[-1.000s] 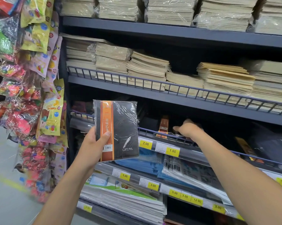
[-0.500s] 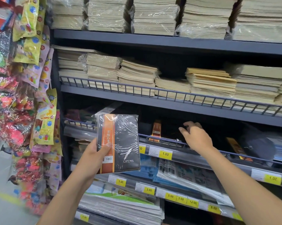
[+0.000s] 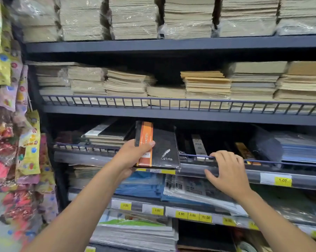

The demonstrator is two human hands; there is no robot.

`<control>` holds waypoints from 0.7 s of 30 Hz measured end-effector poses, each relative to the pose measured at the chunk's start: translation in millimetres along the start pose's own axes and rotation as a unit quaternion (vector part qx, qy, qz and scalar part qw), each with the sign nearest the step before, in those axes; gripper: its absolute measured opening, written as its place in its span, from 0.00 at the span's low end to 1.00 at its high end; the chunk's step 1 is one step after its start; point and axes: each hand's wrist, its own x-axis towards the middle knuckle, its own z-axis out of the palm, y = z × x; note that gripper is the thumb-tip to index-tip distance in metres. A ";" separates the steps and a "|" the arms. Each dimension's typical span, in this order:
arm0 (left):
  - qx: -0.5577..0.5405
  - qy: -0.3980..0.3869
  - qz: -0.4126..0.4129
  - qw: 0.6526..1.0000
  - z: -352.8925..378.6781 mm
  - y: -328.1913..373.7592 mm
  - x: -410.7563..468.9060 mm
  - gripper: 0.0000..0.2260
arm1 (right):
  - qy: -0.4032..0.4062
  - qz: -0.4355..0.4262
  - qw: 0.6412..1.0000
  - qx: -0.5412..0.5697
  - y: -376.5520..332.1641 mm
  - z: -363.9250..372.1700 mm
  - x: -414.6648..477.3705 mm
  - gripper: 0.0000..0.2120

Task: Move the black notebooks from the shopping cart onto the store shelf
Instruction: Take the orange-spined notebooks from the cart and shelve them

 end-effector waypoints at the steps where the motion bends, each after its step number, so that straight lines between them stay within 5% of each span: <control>1: -0.007 0.000 -0.001 1.000 3.8 6.6 12.4 0.15 | -0.001 -0.003 1.000 0.001 1.0 0.8 -1.1 0.23; 6: 0.011 0.029 -0.019 0.999 30.6 35.5 64.0 0.12 | -0.013 -0.007 1.000 0.001 5.6 1.6 -2.2 0.31; 14: 0.090 0.006 -0.100 0.991 43.0 34.3 123.6 0.09 | -0.010 0.003 1.000 0.009 5.3 3.2 -2.2 0.29; 21: 0.183 0.016 -0.069 0.981 38.0 21.5 141.5 0.17 | -0.003 0.010 1.000 0.016 3.6 4.5 -3.0 0.29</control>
